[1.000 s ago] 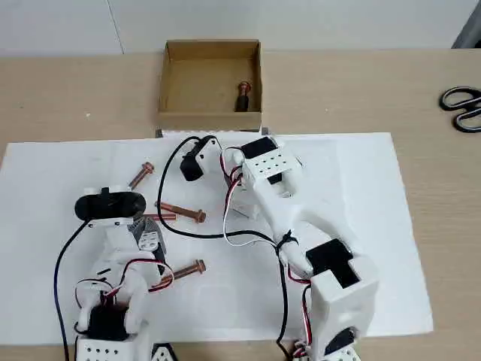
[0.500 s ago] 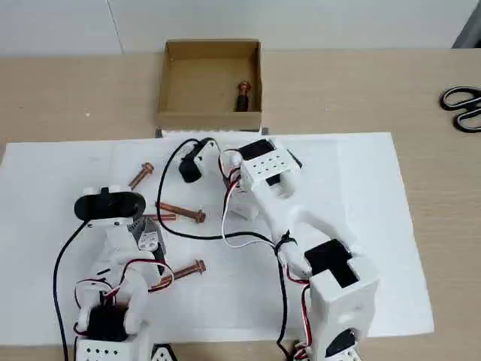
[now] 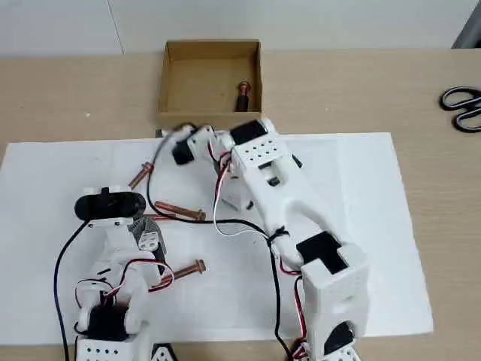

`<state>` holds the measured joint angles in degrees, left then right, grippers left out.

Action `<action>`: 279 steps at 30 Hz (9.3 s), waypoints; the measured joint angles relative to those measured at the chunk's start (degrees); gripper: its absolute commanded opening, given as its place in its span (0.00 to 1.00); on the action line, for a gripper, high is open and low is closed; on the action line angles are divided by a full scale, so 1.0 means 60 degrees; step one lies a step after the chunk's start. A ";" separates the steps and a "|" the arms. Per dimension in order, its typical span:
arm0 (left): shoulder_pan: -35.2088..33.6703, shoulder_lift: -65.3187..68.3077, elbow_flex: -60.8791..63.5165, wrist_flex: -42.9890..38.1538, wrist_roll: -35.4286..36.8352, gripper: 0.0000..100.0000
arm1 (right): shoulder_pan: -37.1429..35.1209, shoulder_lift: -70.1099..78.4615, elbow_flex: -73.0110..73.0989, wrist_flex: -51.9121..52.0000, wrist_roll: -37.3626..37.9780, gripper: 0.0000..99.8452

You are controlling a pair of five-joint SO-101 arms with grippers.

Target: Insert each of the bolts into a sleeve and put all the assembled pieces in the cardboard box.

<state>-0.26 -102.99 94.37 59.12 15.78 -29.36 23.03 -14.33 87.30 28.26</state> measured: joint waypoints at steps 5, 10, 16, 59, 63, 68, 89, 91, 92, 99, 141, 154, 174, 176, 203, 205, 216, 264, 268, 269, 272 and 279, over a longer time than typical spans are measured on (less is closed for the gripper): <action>0.0000 0.0000 -0.0923 0.0000 0.0000 0.01 | 0.0630 -0.0484 -0.0733 0.1128 -0.0498 0.01; 0.0000 0.0249 -0.2315 0.0029 -0.0278 0.01 | 0.1582 -0.1128 -0.0762 0.1582 -0.0938 0.01; 0.0000 0.2886 -0.4425 0.0205 -0.0513 0.01 | 0.2432 -0.1582 -0.0762 0.1744 -0.1319 0.01; -0.1465 2.1040 -1.8886 0.6125 -0.6667 0.10 | 0.7971 -1.1868 0.9846 0.0879 0.0733 0.00; -0.1465 2.1641 -1.9385 0.6154 -0.6842 0.10 | 0.7971 -1.1868 0.9846 0.0879 0.0733 0.00; -0.1465 2.2300 -2.0029 0.6183 -0.6857 0.10 | 0.7971 -1.1868 0.9846 0.0879 0.0733 0.00; -0.1451 2.5143 -2.2344 0.6212 -0.7004 0.10 | 0.7971 -1.1868 0.9846 0.0879 0.0733 0.00; -0.1451 2.5363 -2.2593 0.6242 -0.7004 0.10 | 0.7971 -1.1868 0.9846 0.0879 0.0733 0.00; -0.1451 2.5465 -2.2711 0.6271 -0.7004 0.10 | 0.7971 -1.1868 0.9846 0.0879 0.0733 0.00; -0.1201 2.5993 -2.3165 0.6344 -0.7004 0.05 | 0.7971 -1.1912 0.9846 0.0879 0.0733 0.00; 0.0747 1.5985 -1.9473 0.6740 -0.3004 0.01 | 0.3590 -1.2234 0.6696 0.0703 -0.1875 0.00; 0.0762 1.4930 -1.8242 0.6740 0.1055 0.01 | 0.1216 -1.5722 1.0110 -0.3150 -0.4278 0.00; 0.1685 1.0916 -1.6249 0.5304 0.2593 0.01 | -0.0161 -1.8374 1.4154 -0.5480 -0.4308 0.00; 0.1846 0.9993 -1.5311 0.4908 0.2872 0.01 | -0.0542 -1.8403 1.4300 -0.5714 -0.4322 0.00; 0.2139 0.2066 -0.5890 0.0147 0.4293 0.01 | -0.2784 -1.8432 1.4505 -0.6418 -0.4337 0.00; 0.2403 0.2066 -0.5890 0.0044 0.4293 0.01 | -0.2989 -1.8432 1.4549 -0.6418 -0.4337 0.00; 0.3194 0.2066 -0.5890 0.0015 0.4293 0.01 | -0.3077 -1.8432 1.4769 -0.6447 -0.4337 0.00; 0.5451 0.1934 -0.5392 0.2183 0.2608 0.01 | -0.3282 -1.8418 1.4799 -0.6813 -0.4337 0.00; 0.5495 0.1919 -0.5231 0.2198 0.2037 0.01 | -0.3282 -1.8403 1.4813 -0.6813 -0.4132 0.00; 0.5524 0.1905 -0.5216 0.2198 0.1963 0.01 | -0.3282 -1.8403 1.4813 -0.6813 -0.4088 0.00; 0.5524 0.1905 -0.5216 0.2198 0.1817 0.01 | -0.3238 -1.8403 1.4828 -0.6813 -0.4059 0.00; 0.5509 0.1905 -0.5201 0.2198 0.1802 0.20 | -0.3136 -1.8403 1.4828 -0.6799 -0.4059 0.00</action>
<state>32.79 -91.56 63.16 72.31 26.59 -48.18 -87.38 74.64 46.51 3.91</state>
